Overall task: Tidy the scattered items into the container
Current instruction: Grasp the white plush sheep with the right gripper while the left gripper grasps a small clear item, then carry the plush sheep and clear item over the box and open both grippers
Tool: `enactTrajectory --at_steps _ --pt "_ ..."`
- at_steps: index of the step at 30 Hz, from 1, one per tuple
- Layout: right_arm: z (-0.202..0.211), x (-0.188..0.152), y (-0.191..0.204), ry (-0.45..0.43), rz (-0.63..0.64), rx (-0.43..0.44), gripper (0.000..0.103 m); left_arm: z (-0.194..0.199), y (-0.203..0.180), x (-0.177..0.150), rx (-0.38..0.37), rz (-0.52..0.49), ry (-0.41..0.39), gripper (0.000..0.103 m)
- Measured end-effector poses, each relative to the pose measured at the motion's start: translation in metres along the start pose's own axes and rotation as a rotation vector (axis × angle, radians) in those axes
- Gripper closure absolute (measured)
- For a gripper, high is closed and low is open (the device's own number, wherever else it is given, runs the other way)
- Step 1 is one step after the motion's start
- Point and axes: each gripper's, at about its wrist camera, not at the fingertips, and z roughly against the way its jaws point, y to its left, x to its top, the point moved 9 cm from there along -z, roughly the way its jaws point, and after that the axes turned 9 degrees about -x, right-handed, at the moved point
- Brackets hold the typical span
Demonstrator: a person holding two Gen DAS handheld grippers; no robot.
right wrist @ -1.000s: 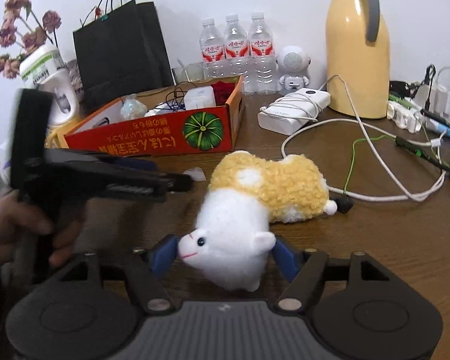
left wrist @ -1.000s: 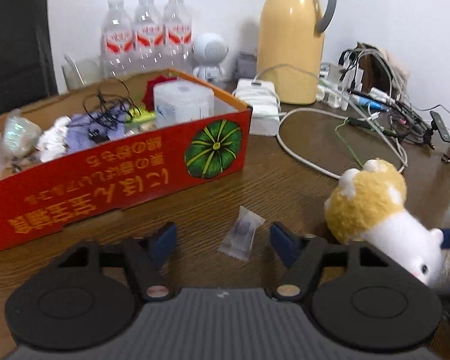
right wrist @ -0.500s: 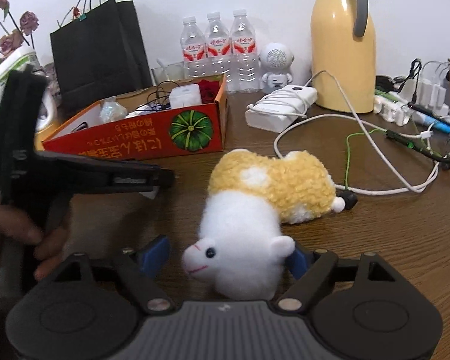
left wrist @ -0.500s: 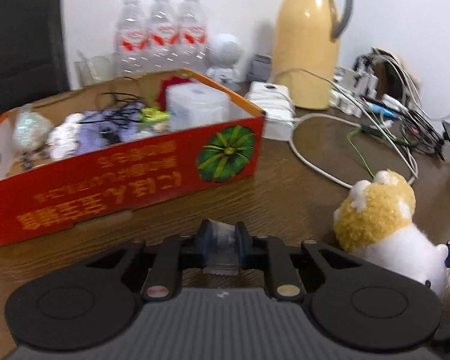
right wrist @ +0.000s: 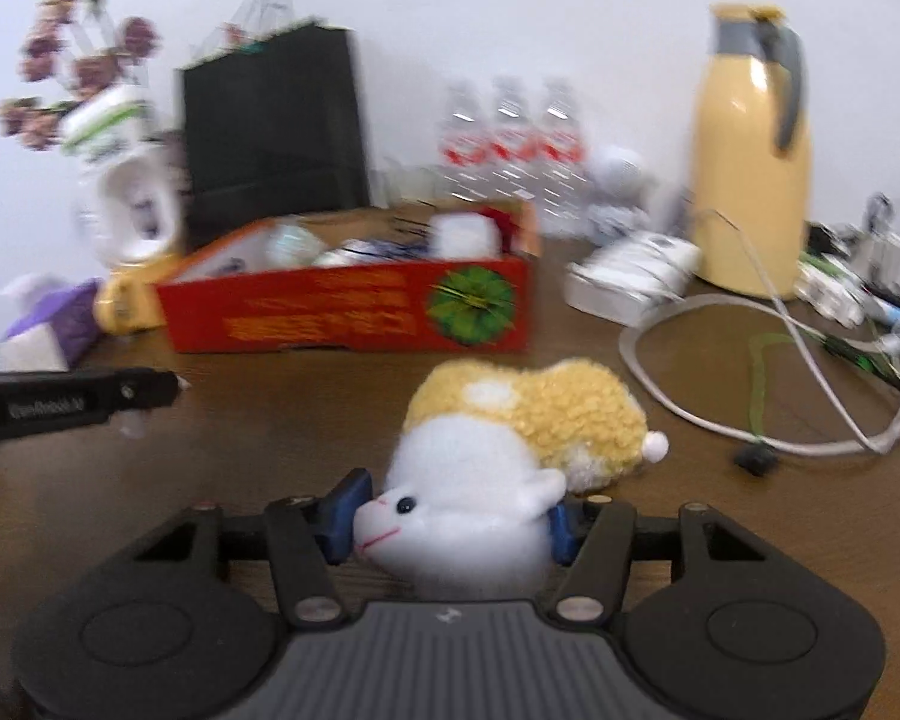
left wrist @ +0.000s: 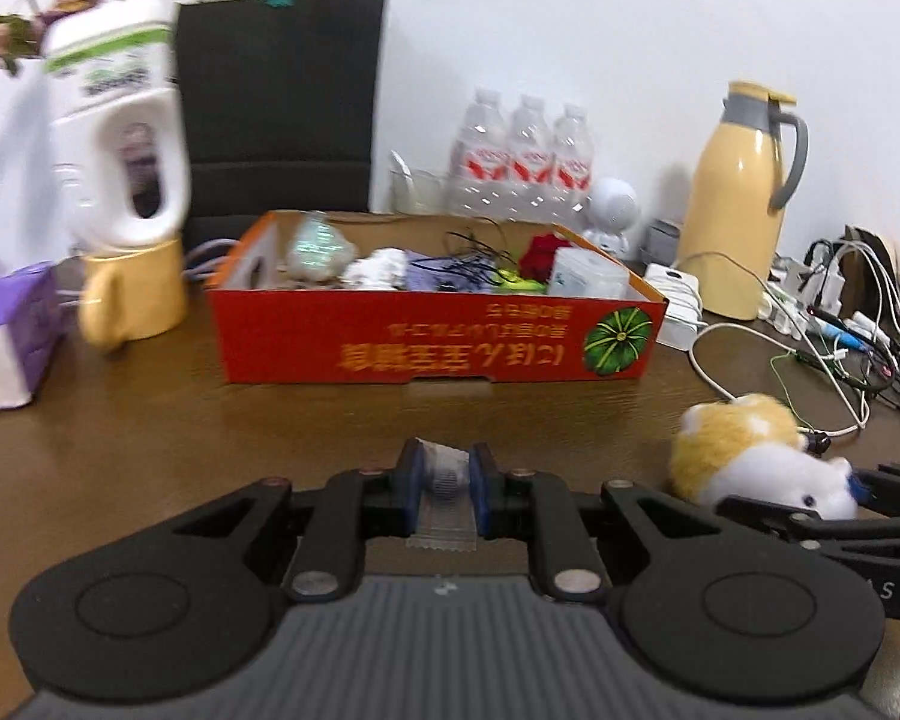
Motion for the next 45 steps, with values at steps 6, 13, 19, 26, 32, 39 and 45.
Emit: enactTrajectory --at_steps 6,13,19,26,32,39,45 --pt "0.036 0.005 0.043 -0.095 0.077 0.09 0.047 0.045 -0.002 -0.014 0.014 0.017 -0.03 0.086" --pt "0.083 -0.009 0.071 -0.171 0.134 0.108 0.048 0.087 -0.01 -0.04 0.033 0.022 -0.046 0.086" --pt "0.118 -0.024 0.077 -0.213 0.157 0.111 0.049 0.112 -0.021 -0.053 0.041 -0.007 -0.078 0.086" --pt "0.148 -0.022 0.073 -0.292 0.154 0.098 0.049 0.123 -0.025 -0.048 0.041 -0.025 -0.101 0.086" --pt "0.132 -0.01 0.07 -0.282 0.131 0.111 0.049 0.108 -0.017 -0.034 0.038 -0.014 -0.096 0.086" --pt "0.087 0.046 0.075 -0.301 0.12 0.135 0.049 0.065 -0.006 0.025 0.029 -0.067 -0.127 0.086" --pt "0.037 0.113 0.077 -0.334 0.102 0.156 0.05 0.01 0.011 0.092 0.005 -0.059 -0.135 0.086"
